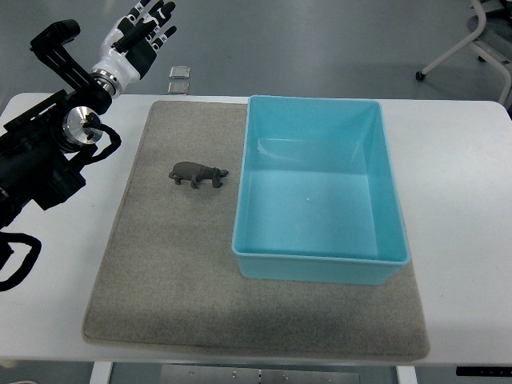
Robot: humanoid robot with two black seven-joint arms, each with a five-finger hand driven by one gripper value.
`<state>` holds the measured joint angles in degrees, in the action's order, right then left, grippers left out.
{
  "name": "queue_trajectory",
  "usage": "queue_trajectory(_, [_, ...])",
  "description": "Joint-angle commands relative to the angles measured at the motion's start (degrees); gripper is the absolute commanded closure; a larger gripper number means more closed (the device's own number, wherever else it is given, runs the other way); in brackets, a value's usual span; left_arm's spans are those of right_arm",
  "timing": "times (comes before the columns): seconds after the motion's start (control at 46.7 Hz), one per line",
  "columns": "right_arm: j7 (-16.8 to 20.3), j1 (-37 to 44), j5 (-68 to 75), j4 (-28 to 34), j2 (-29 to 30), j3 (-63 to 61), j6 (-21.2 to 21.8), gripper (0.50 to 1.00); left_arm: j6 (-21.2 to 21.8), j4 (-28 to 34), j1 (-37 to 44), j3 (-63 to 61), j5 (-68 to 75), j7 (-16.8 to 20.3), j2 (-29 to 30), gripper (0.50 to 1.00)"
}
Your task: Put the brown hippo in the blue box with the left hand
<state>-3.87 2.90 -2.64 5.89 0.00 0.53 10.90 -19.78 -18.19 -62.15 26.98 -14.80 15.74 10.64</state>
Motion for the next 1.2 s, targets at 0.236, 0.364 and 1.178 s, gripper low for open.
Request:
queue_trajectory(0.236, [0.0, 0.0, 0.0, 0.0, 0.0, 0.0, 0.0, 0.564, 0.0, 0.0, 0.2, -0.1, 0.6, 0.8, 0.1, 0.506])
queue_trajectory(0.364, [0.0, 0.0, 0.0, 0.0, 0.0, 0.0, 0.0, 0.564, 0.0, 0.1, 0.0, 0.0, 0.0, 0.8, 0.1, 0.506])
queue_trajectory(1.178, [0.0, 0.0, 0.0, 0.0, 0.0, 0.0, 0.0, 0.564, 0.1, -0.3, -0.2, -0.8, 0.8, 0.5, 0.8, 0.506])
